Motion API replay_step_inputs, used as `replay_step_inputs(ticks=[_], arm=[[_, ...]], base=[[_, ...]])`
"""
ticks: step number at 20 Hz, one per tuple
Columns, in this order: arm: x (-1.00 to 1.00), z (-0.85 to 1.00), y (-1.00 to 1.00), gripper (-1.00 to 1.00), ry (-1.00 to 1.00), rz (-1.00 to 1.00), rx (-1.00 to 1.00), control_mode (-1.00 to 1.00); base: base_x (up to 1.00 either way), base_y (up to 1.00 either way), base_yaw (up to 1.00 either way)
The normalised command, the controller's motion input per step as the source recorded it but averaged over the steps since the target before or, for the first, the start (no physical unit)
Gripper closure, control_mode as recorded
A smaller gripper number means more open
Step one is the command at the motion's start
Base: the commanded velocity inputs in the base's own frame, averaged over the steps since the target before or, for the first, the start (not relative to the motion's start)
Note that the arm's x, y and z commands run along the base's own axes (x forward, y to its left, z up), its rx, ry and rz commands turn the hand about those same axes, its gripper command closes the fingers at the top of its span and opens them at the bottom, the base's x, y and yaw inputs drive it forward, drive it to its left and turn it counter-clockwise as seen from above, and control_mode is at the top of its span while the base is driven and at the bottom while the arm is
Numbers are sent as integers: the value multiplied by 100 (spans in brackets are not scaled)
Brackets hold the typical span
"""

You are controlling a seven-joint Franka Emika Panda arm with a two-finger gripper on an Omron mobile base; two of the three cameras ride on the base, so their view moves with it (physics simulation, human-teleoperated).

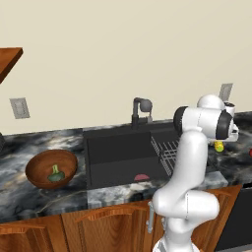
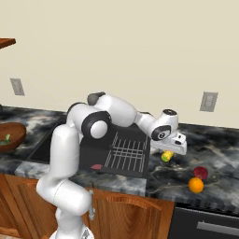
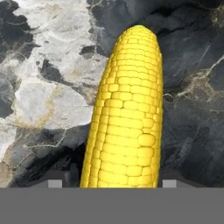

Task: There is a mixed pile of frozen fruits and vegetables on the counter. Locate all the frozen vegetables and place the items in a bowl on the counter. Take all the frozen fruits and defrost them in a running sink.

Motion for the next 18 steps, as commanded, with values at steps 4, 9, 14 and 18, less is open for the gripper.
replay_step_inputs(ticks=[4,9,14,18], arm=[[0,0,-1,100,0,0,0,-100],[-8,37,6,100,-5,1,1,-100],[-19,92,40,100,-4,2,2,-100],[-34,68,46,100,-1,0,7,-100]], base=[[0,0,0],[0,0,0],[0,0,0],[0,0,0]])
